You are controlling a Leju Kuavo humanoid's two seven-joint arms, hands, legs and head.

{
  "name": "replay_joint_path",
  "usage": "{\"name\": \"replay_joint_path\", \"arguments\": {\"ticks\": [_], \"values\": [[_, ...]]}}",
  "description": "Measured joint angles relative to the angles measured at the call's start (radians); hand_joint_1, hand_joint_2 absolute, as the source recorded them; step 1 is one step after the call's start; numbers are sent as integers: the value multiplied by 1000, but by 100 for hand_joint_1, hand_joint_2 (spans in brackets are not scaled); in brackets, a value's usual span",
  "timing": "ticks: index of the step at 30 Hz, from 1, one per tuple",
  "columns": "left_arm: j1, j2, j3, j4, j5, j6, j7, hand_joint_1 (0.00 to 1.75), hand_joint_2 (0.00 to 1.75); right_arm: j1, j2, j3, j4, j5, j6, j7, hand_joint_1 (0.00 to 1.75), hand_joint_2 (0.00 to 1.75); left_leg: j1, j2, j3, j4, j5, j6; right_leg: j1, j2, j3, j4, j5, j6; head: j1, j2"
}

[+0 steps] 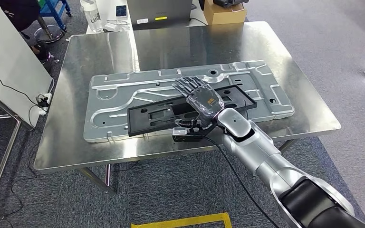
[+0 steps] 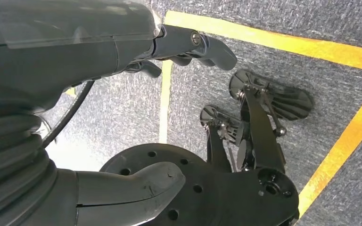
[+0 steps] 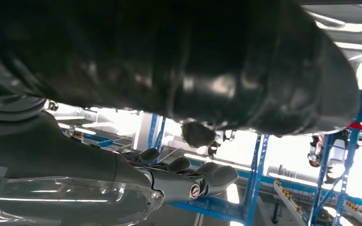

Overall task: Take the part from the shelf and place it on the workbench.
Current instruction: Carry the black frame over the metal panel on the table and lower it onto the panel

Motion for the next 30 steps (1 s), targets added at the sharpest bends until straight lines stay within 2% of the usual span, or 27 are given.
{"name": "replay_joint_path", "arguments": {"ticks": [3,6,7,8,9,10,12,13,14,15,16,18,20,22,23,24,25,27,28,29,30], "values": [[0,0,2,-1,-6,-3,3,0,0,3,0,0,-13,-1,1,-4,0,0,-2,0,-1,3,-2,2,-2,0,1,-2,0,3,0,0],[0,0,3,-5,-11,-5,4,0,0,8,1,1,-48,-1,11,-4,0,0,-5,0,0,8,-7,12,-6,1,6,-5,0,15,0,0],[0,-1,3,-6,-12,-5,4,0,0,9,1,1,-60,-1,14,-4,0,0,-2,2,4,3,-4,15,-5,0,9,-3,-3,18,0,0],[-1,-1,4,-7,-13,-6,4,0,0,9,2,1,-70,-1,16,-4,0,0,2,3,9,-4,-1,19,-4,0,8,5,-12,20,0,0],[-1,-2,4,-7,-15,-8,4,0,0,10,2,1,-80,-2,16,-4,0,0,5,5,14,-12,3,22,-4,-1,0,31,-32,21,0,0],[-2,-3,4,-8,-18,-9,4,0,0,11,2,1,-90,-3,16,-4,0,0,7,7,17,-17,5,25,-4,-2,-20,77,-64,23,0,0],[-2,-5,5,-9,-23,-11,3,0,0,18,2,2,-108,-4,18,-4,0,0,6,9,17,-18,7,27,-5,-3,-82,211,-132,25,0,0],[-2,-5,5,-9,-25,-12,3,0,0,24,1,3,-116,-4,19,-4,0,0,6,9,15,-17,7,27,-7,-3,-107,262,-146,27,0,0],[-2,-5,5,-10,-26,-12,3,0,0,30,1,4,-124,-4,20,-4,0,0,6,9,13,-14,7,26,-9,-3,-118,283,-141,29,0,0],[-2,-6,6,-11,-28,-13,3,0,0,34,1,4,-132,-4,20,-4,0,0,7,9,10,-10,7,26,-12,-3,-110,265,-115,30,0,0],[-2,-6,6,-11,-29,-13,3,0,0,36,1,4,-141,-5,20,-4,0,0,8,9,7,-4,7,24,-15,-4,-85,212,-78,31,0,0],[-2,-7,6,-13,-32,-14,1,0,0,37,1,4,-159,-5,20,-2,0,0,8,8,-2,9,8,15,-16,-4,-27,89,-24,29,0,0],[-2,-8,6,-15,-38,-14,-2,0,0,42,0,5,-177,-5,17,-1,0,0,7,6,-10,16,13,-1,-11,-3,-11,41,-7,19,0,0],[-1,-8,6,-15,-47,-12,-3,0,0,56,-6,4,-199,-5,7,1,0,0,7,4,-15,14,24,-16,-9,-3,-22,42,5,3,0,0],[0,-8,6,-15,-51,-9,-4,0,0,67,-12,4,-213,-5,0,3,0,0,9,4,-20,18,17,-23,-11,-4,-27,38,12,-5,0,0],[2,-9,6,-15,-55,-6,-5,0,0,80,-19,3,-229,-4,-8,5,0,0,10,4,-30,36,-7,-29,-13,-6,-35,35,22,-15,0,0],[2,-10,6,-15,-58,-2,-7,0,0,96,-26,2,-247,-3,-16,7,0,0,13,5,-44,76,-49,-35,-15,-7,-44,33,32,-22,0,0],[2,-12,6,-15,-61,4,-11,0,0,127,-43,-1,-282,-2,-26,11,0,0,17,6,-75,200,-149,-44,-13,-9,-65,34,49,-29,-1,0],[1,-12,6,-15,-61,6,-13,0,0,142,-52,-2,-297,-2,-29,12,0,0,19,6,-83,257,-179,-48,-12,-10,-76,35,56,-28,-1,0],[1,-13,6,-15,-61,7,-14,0,0,156,-61,-3,-311,-1,-33,12,0,0,19,6,-79,289,-187,-51,-12,-11,-88,38,62,-26,0,0],[0,-13,7,-15,-61,9,-15,0,0,172,-70,-5,-327,-2,-37,12,0,0,19,6,-59,288,-176,-52,-12,-12,-98,41,68,-24,-1,0]]}}
